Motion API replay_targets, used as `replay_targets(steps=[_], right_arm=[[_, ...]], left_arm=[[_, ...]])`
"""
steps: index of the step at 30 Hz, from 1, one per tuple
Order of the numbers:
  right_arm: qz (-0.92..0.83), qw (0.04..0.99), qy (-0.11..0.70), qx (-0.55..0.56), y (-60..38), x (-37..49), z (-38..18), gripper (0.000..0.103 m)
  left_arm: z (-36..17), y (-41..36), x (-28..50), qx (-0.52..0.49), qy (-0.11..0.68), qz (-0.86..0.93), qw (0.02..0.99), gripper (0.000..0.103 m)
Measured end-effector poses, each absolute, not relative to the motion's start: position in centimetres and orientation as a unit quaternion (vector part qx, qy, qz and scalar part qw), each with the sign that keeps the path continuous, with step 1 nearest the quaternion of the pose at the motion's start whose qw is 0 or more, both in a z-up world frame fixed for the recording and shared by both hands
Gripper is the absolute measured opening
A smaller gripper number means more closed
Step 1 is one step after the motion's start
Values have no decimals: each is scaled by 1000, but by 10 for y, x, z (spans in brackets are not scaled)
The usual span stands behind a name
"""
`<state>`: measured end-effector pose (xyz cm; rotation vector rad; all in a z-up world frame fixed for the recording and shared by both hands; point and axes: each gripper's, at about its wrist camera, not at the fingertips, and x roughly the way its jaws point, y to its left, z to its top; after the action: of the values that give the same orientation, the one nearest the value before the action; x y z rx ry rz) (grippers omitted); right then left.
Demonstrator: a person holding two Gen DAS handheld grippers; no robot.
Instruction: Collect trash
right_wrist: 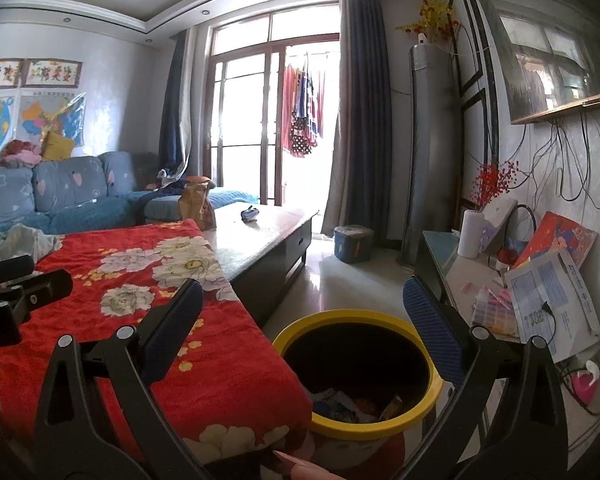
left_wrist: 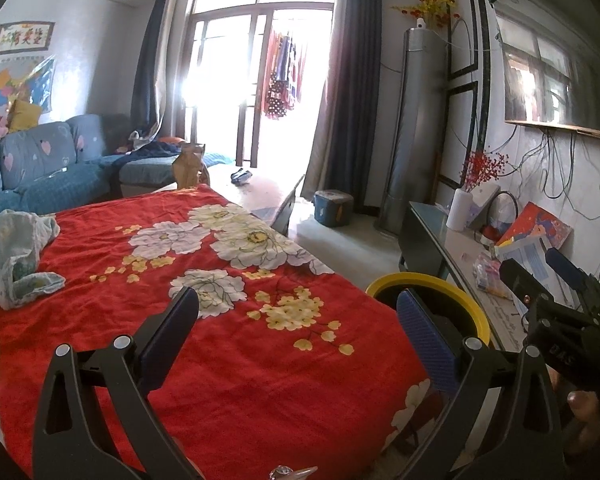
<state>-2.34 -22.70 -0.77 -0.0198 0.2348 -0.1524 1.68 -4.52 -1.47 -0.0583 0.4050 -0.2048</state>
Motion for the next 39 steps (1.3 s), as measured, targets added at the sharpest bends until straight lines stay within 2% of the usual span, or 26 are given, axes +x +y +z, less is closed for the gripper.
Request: replay_targets(steps=[31,39], right_arm=[[-78,990,121,-8,-228,-23,-10,92],[-57,990,129,-11,-216,-26,-13,92]], left_arm=[[-23,-47,18,-22,209,-97,973,97],[-29,-38,26,-29,235,-76,969,97]])
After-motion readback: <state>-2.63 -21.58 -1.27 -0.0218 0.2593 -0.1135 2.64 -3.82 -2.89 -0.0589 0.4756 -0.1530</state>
